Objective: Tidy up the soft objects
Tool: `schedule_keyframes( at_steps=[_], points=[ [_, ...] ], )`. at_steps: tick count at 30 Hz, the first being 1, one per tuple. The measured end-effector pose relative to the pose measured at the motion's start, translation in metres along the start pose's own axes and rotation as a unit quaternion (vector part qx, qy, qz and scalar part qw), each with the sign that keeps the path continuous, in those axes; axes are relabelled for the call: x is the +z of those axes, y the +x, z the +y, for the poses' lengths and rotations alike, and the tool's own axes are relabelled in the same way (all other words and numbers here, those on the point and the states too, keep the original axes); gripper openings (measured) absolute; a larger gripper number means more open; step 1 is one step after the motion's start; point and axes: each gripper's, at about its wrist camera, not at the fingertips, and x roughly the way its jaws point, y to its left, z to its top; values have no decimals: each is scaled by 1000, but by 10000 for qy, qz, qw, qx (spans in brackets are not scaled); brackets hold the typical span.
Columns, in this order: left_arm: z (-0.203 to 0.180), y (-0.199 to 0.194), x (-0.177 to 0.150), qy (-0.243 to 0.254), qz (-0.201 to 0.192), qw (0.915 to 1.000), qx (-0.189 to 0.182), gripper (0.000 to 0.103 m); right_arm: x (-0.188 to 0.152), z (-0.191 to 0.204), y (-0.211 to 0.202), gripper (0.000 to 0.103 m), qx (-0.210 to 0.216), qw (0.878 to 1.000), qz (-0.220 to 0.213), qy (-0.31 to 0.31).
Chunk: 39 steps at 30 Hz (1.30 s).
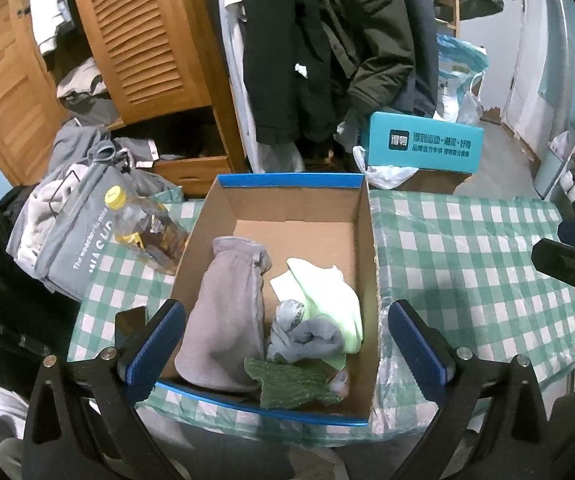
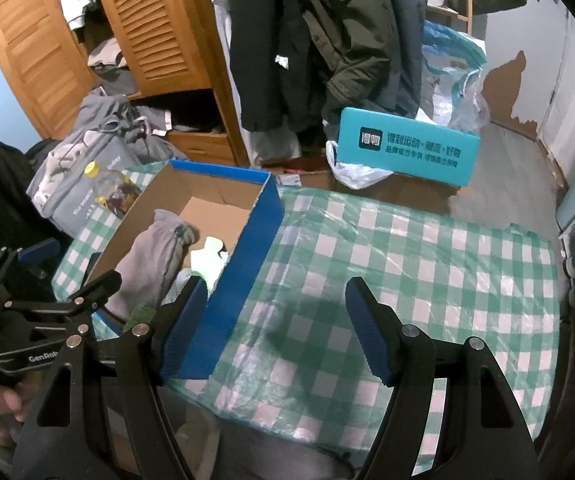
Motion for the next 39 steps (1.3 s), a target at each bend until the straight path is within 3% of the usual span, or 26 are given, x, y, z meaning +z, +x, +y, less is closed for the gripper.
schedule_keyframes(
  at_steps=[39],
  points=[
    [-6,2,1,91,33,9999,-44,102,-9,-3,8,71,4,9999,126,42]
  ],
)
